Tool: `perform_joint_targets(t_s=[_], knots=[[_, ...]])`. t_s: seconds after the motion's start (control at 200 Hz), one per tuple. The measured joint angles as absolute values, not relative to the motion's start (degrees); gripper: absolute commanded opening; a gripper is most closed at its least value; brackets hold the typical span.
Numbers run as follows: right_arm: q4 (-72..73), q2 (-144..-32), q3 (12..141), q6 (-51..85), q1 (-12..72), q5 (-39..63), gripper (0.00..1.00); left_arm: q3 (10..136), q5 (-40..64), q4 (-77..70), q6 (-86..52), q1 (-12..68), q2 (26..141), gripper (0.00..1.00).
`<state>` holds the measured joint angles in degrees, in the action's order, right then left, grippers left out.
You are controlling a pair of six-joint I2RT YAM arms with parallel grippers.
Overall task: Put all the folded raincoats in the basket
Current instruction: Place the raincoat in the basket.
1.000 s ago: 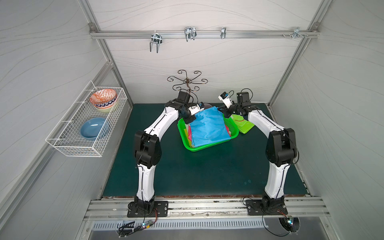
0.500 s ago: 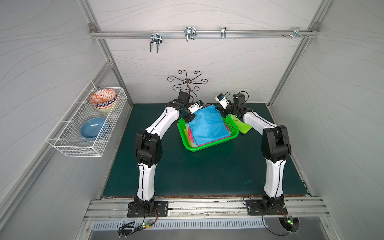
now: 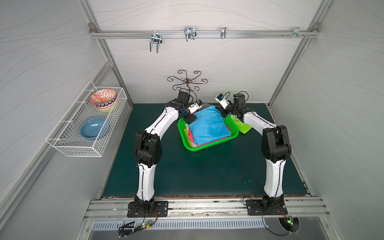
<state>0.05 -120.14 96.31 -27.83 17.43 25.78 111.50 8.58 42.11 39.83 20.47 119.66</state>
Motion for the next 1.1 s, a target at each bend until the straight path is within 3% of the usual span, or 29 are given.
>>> perform_joint_targets(t_s=[0.04,0.175,0.24,0.275,0.3,0.315,0.455,0.76,0.84,0.91,0.96,1.1], knots=[[0.12,-120.14,96.31,-27.88,17.39,25.71,0.0,111.5,8.58,42.11,39.24,20.4,119.66,0.7],[0.12,-120.14,96.23,-28.56,17.43,25.45,0.04,111.5,8.54,42.15,38.22,20.29,119.55,0.74],[0.08,-120.14,96.23,-29.04,17.74,24.84,0.12,111.04,8.32,42.04,37.6,20.27,118.91,0.77],[0.03,-120.14,96.23,-29.3,17.91,24.36,0.16,110.63,8.27,42.04,37.23,20.27,118.26,0.84],[-0.01,-120.14,96.23,-29.39,18.04,24.1,0.19,110.3,8.14,42.04,37.36,20.27,117.58,0.97],[-0.03,-120.14,96.23,-29.74,18.13,23.9,0.21,110.1,8.14,42.04,36.75,20.27,117.25,0.99],[-0.14,-120.14,96.23,-30.26,19.09,22.79,0.47,106.91,8.4,41.08,35.14,20.25,110.87,0.99],[-4.93,-115.18,95.24,-23.27,18.55,20.23,0.59,90.08,10.37,28.73,21.56,20.27,94.26,1.0],[-6.22,-110.76,93.27,-15.99,18.35,18.7,0.78,88.99,8.97,27.27,10.52,20.27,93.6,0.99],[-6.52,-105.75,90.0,-8.88,18.2,18.0,0.81,88.99,9.56,26.68,1.65,19.94,93.6,0.99],[-6.87,-102.24,87.72,-3.27,18.17,18.28,0.98,88.99,11.49,26.35,-3.68,19.7,93.6,0.99],[-11.79,-96.9,85.14,9.17,18.2,20.84,0.99,87.0,16.88,21.5,-15.7,19.64,93.54,0.96]])
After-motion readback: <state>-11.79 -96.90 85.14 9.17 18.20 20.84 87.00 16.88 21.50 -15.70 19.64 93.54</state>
